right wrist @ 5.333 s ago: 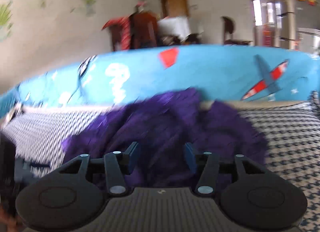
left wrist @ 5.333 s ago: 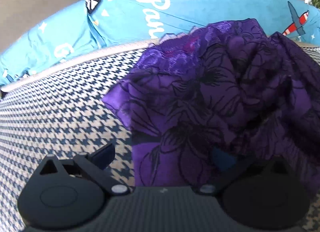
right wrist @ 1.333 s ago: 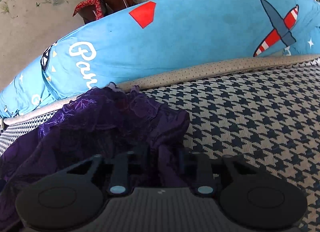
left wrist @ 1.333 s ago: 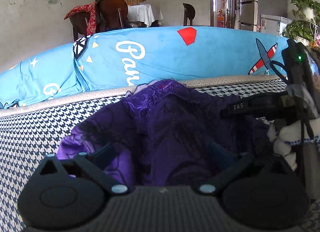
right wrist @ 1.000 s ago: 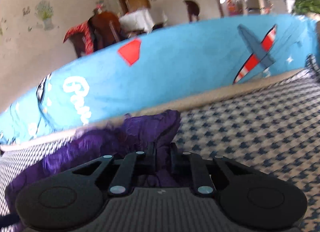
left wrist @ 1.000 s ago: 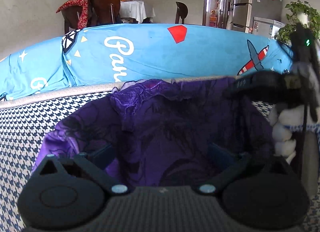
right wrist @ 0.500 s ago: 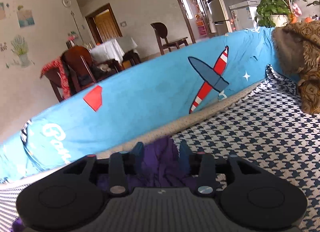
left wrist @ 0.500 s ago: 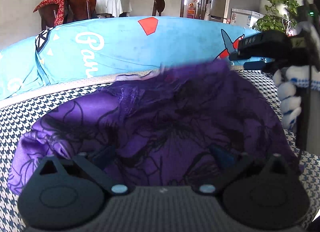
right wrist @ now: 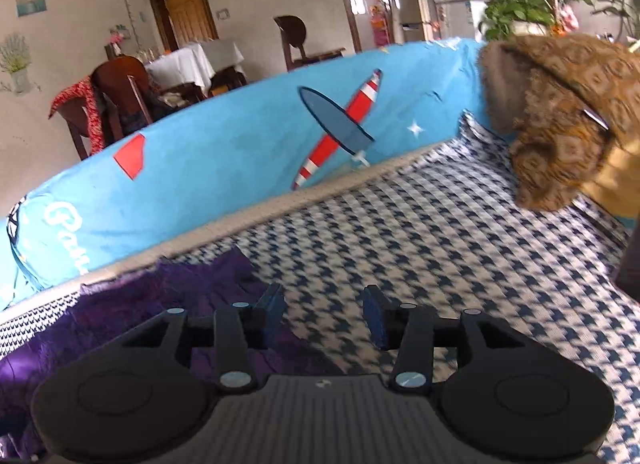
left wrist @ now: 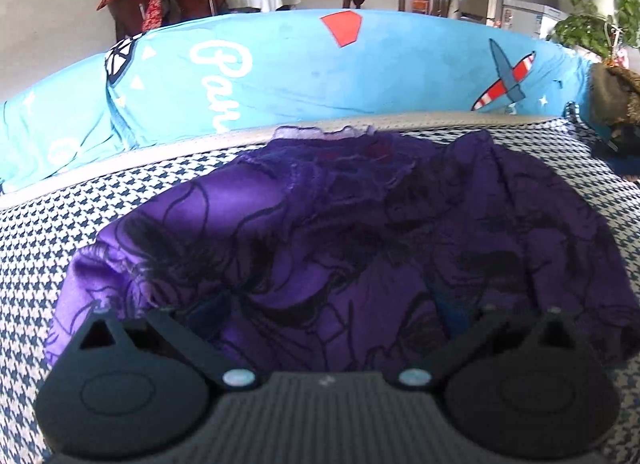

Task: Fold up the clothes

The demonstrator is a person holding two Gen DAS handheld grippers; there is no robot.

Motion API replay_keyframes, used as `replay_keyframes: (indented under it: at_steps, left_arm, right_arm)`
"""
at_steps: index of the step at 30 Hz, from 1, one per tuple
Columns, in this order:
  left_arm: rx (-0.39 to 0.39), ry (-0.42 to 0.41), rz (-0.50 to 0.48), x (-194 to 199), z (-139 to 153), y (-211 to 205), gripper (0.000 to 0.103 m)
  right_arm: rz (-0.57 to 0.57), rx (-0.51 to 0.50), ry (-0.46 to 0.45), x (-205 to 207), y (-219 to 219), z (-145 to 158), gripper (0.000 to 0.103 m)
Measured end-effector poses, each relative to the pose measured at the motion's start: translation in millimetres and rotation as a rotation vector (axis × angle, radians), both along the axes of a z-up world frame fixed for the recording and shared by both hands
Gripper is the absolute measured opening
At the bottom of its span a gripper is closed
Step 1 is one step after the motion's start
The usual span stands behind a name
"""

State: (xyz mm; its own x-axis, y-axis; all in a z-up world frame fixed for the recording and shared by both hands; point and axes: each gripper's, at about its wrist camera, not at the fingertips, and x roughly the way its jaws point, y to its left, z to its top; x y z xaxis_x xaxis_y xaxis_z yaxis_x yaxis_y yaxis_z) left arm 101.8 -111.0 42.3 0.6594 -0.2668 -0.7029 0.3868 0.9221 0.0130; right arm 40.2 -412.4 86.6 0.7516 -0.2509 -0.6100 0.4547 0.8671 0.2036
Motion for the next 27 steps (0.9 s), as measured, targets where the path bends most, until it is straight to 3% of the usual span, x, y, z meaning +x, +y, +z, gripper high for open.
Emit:
replay_keyframes:
  at_steps: [5,9,17,27]
  left_arm:
    - [-0.007,0.016,0.047,5.1,-2.7,6.2,0.103]
    - [-0.021,0.016,0.063,5.9,-0.8,9.8,0.103]
    - [-0.009,-0.006,0.112,8.0,-1.1,11.6,0.103]
    - [-0.007,-0.024,0.176,11.8,0.5,16.1,0.103]
  right_arm:
    - [-0.025,0.028,0.055,-21.4,-14.3,-10.2,0.044]
    - [0.010,0.133,0.056,-37.1,-18.6,-15.4,0.045]
    - [0.198,0.241,0.110,-43.2,13.4,-28.9,0.055]
    - [0.318,0.156,0.275,-24.9,53.1,-53.4,0.057]
